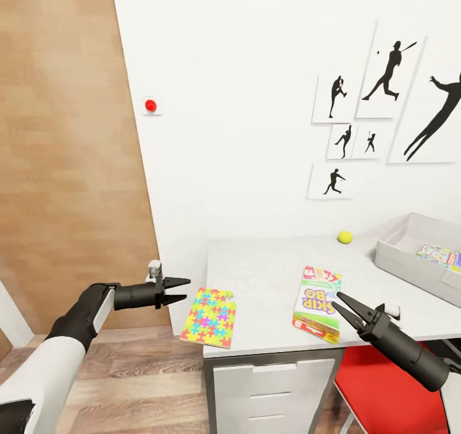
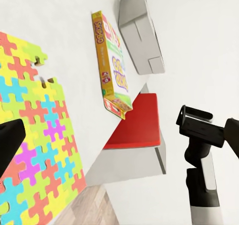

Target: Put all the toys in the child's room - the three board games (two on the bed and one on the table), the two jigsaw puzzles on the table, and the tennis ball on the table - inside the toy box on the table in the child's room.

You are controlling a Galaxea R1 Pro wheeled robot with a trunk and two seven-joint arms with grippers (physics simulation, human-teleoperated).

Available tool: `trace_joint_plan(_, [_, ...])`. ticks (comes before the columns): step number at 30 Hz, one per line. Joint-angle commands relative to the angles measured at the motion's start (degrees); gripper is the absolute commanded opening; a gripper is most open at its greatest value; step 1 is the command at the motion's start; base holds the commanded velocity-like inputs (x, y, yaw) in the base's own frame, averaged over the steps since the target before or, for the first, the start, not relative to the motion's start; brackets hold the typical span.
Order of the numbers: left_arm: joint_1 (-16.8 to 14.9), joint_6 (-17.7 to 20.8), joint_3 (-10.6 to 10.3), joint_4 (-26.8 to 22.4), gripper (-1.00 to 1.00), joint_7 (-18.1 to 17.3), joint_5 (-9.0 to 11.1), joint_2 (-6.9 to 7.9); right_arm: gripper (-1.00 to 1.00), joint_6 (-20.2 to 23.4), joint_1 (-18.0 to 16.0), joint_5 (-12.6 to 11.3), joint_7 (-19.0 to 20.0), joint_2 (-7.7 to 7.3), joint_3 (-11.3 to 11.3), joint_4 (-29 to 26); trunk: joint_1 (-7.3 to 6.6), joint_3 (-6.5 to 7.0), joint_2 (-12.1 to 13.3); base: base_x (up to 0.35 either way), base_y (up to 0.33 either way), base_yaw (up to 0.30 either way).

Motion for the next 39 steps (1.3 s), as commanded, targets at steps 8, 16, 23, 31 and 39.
trace_joint_plan(8, [0.0,0.3,0.0,0.0,1.0,-0.1,0.1,0.03,1.0,0.2,-0.1,0.2,0.3,0.07,0.0,0.0,0.0,-0.06,0.0,0.017,0.013,0.0])
trace_joint_plan(16, [0.0,0.2,0.1,0.0,1.0,-0.1,0.1,0.03,1.0,0.2,-0.1,0.2,0.3,0.08,0.1,0.0,0.0,-0.06,0.0,0.086,0.063,0.0])
trace_joint_plan(23, [0.0,0.2,0.1,0.0,1.0,-0.1,0.1,0.07,1.0,0.2,-0.1,0.2,0.3,0.08,0.1,0.0,0.0,-0.06,0.0,0.008,0.006,0.0])
trace_joint_plan(31, [0.0,0.3,0.1,0.0,1.0,-0.2,0.1,0.1,1.0,0.2,-0.1,0.2,0.3,0.17,0.2,0.0,0.66,-0.6,-1.2,0.001,0.0,0.0])
trace_joint_plan(39, [0.0,0.4,0.2,0.0,1.0,-0.2,0.1,0.1,1.0,0.2,0.0,0.2,0.4,0.24,0.3,0.0,2.41,-2.04,-4.4,0.0,0.0,0.0])
